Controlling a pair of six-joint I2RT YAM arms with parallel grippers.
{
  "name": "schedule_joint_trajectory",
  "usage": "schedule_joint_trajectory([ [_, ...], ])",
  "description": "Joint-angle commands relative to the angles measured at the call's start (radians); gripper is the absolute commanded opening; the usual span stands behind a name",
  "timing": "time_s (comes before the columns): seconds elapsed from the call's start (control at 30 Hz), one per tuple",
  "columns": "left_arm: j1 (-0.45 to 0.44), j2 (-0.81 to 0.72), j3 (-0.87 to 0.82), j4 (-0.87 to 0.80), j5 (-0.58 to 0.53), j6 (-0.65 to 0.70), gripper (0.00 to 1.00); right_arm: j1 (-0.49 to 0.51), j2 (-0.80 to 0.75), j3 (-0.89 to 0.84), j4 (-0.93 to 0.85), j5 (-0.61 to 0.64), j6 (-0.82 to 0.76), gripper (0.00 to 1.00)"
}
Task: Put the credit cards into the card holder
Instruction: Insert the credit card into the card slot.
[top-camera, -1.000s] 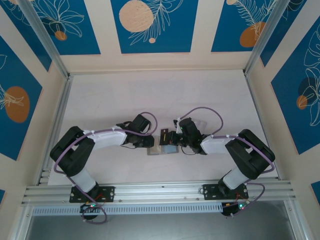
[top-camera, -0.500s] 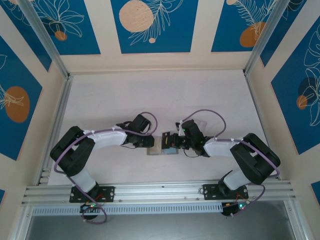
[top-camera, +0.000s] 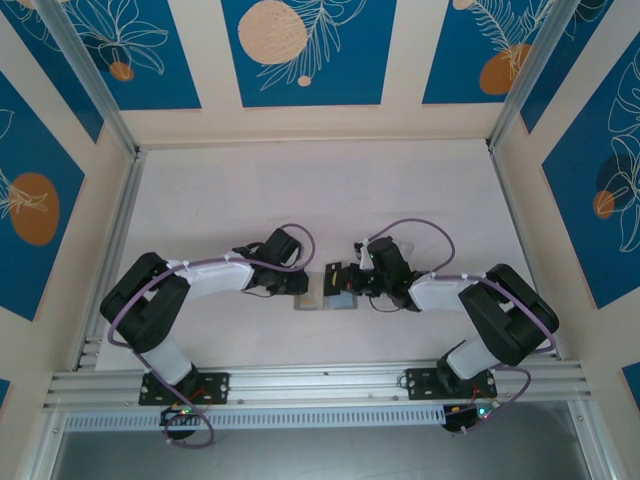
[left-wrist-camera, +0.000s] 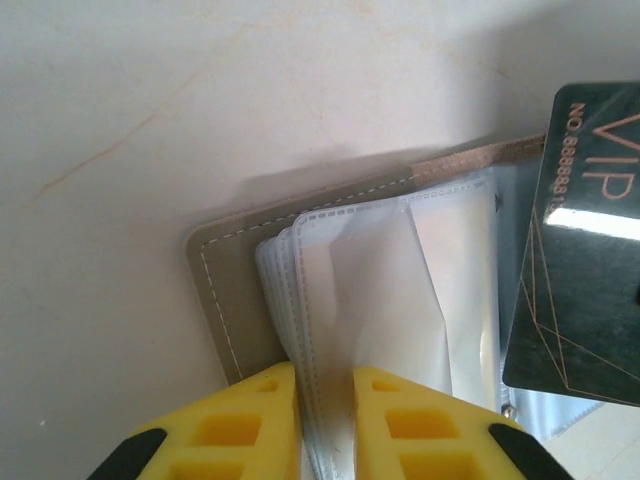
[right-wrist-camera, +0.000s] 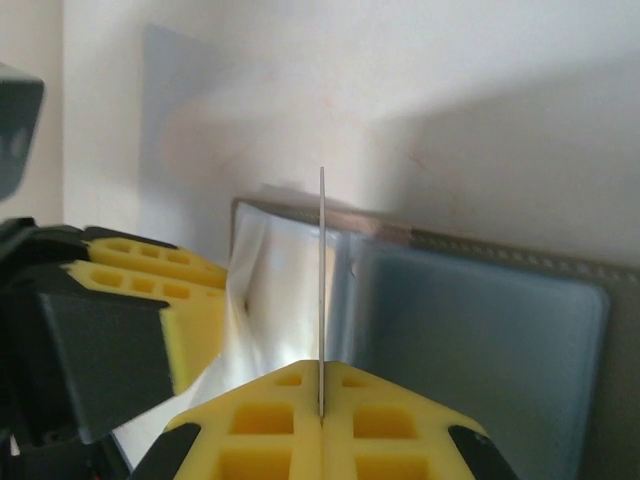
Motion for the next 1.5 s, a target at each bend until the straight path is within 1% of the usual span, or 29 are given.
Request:
schedule_joint_trajectory([
  [0.0, -0.015, 0.052, -0.062, -0.103, -0.017, 0.006, 0.16, -0.009, 0.011, -0.016, 0.059, -0.057, 0.039, 0.00],
  [0.2, -0.015, 0.050, -0.067, -0.099, -0.015, 0.005, 0.15, -0.006, 0.023, -0.014, 0.070, -0.055, 0.043, 0.00],
  [0.47, -0.016, 0.049, -0.069, -0.102, -0.015, 0.002, 0.15, 0.016, 0.023, -0.007, 0.013, 0.015, 0.004, 0.00],
  [0.67, -0.014, 0.048, -0.067, -0.104, -0.014, 0.002, 0.15, 0.041, 0.050, 0.003, 0.013, 0.043, -0.003, 0.00],
  [1.1, -0.016, 0.046, -0.068, -0.108, -0.014, 0.002, 0.15, 0.052, 0.105, -0.002, 0.082, 0.027, 0.027, 0.00],
  [1.3, -0.019, 0.047, -0.068, -0.108, -0.011, -0.004, 0.15, 0.055, 0.152, 0.005, 0.142, 0.005, 0.050, 0.00],
  [1.47, -0.022, 0.045, -0.068, -0.107, -0.014, -0.007, 0.18, 0.058, 0.180, 0.013, 0.178, -0.018, 0.068, 0.00],
])
